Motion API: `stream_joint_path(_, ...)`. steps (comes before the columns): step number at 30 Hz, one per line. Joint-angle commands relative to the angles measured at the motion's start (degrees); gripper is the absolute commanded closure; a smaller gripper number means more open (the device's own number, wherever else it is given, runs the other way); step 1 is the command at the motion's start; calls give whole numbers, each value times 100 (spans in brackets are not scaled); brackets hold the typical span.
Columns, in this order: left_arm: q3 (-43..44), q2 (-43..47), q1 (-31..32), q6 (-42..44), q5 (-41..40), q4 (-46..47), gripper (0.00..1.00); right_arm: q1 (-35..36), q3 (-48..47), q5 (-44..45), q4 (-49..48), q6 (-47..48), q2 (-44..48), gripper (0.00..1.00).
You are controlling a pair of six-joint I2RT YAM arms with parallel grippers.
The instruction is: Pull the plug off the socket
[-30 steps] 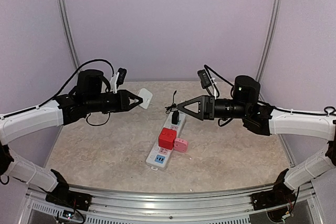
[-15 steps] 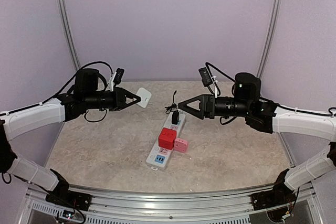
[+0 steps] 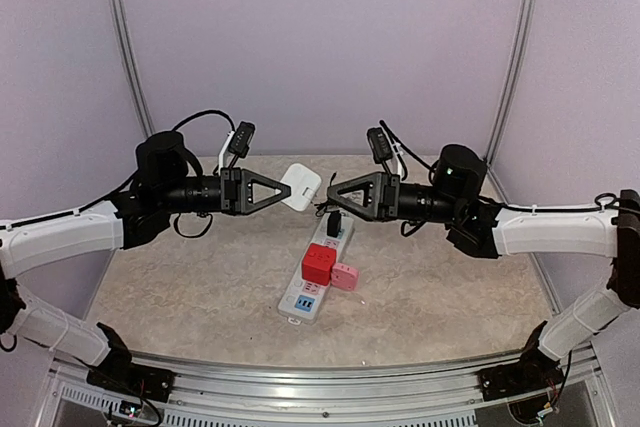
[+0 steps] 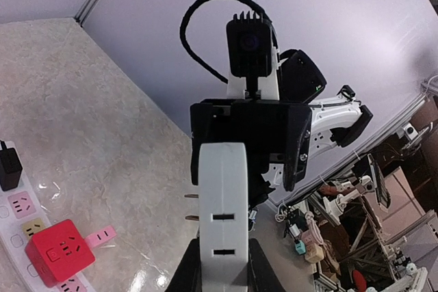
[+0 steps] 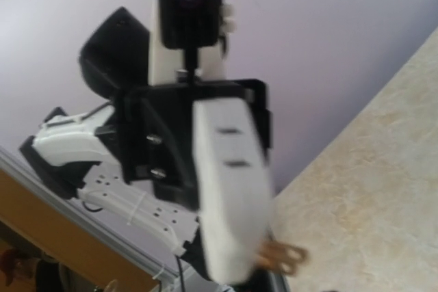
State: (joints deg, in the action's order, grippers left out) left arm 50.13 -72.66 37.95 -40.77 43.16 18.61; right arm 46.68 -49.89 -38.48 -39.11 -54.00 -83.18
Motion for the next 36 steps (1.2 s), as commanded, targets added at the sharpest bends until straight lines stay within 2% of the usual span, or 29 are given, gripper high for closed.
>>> stream_joint_path(1,170,-187,109,-13,46,220,100,71,4,-131,-421,-214,-6,39)
stream_joint_path(27,418,-515,394,116,-62,261,100,141,98,-293,-1007,-637,-272,43)
stream_joint_path(31,440,-559,440,116,-15,269,100,146,64,-396,-1276,-775,-384,43)
stream_joint_path(36,480,-625,458,42,112,242,100,156,114,-591,-2263,-1281,-539,45)
